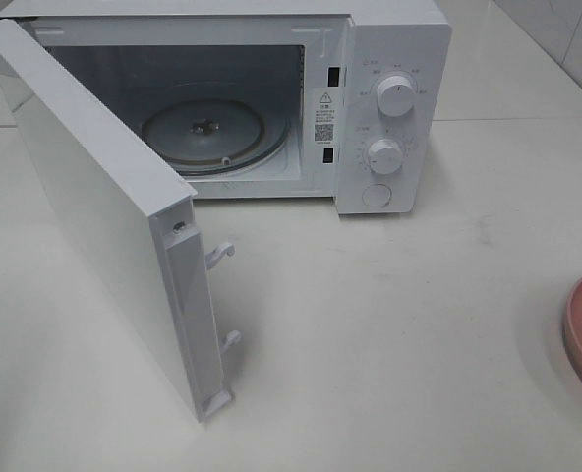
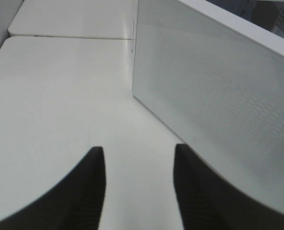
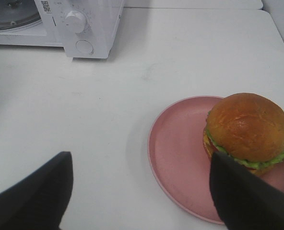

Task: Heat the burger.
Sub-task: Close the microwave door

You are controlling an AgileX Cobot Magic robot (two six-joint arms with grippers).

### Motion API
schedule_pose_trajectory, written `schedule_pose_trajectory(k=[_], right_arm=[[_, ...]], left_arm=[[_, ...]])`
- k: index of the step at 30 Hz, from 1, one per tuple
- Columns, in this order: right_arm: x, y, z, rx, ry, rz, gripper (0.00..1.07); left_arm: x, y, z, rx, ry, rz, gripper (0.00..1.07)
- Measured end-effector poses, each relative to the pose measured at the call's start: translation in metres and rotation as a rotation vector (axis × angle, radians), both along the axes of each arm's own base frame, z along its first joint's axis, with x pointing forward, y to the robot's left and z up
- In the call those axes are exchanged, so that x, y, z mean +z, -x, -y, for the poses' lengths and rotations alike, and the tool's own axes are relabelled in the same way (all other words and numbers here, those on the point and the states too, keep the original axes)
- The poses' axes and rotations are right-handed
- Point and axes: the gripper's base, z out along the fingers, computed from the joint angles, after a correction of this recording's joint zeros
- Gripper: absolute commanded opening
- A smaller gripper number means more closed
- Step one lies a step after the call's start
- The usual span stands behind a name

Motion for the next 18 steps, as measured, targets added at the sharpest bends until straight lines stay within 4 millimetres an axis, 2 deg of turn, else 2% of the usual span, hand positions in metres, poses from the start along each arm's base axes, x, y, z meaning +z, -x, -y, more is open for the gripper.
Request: schedule_pose_trajectory(k=[1, 3, 7, 9, 15, 17, 18], right_arm=[[0.000, 0.000, 0.000, 0.000, 0.000, 0.000, 0.75], [0.000, 0.000, 0.000, 0.000, 0.000, 0.000, 0.75], [0.000, 0.000, 0.000, 0.000, 0.000, 0.000, 0.75], [0.000, 0.000, 0.000, 0.000, 0.000, 0.000, 0.75], [0.000, 0.000, 0.000, 0.000, 0.000, 0.000, 0.75], [0.000, 0.000, 0.000, 0.000, 0.000, 0.000, 0.75], [0.000, 0.000, 0.000, 0.000, 0.000, 0.000, 0.75]], left_arm=[[0.000, -0.008, -0.001, 0.008, 0.003, -0.002, 0.03], [0.000, -0.012, -0.002, 0.013, 0.005, 0.000, 0.00], [-0.004, -0.025, -0.004, 0.033, 0.009, 0.022, 0.00], [-0.016, -0.040, -0.007, 0.066, 0.022, 0.058, 0.00], [-0.025, -0.053, -0.011, 0.099, 0.010, 0.111, 0.00], [-0.038, -0.065, -0.016, 0.129, -0.018, 0.152, 0.00], [-0.038, -0.065, -0.016, 0.129, -0.018, 0.152, 0.00]])
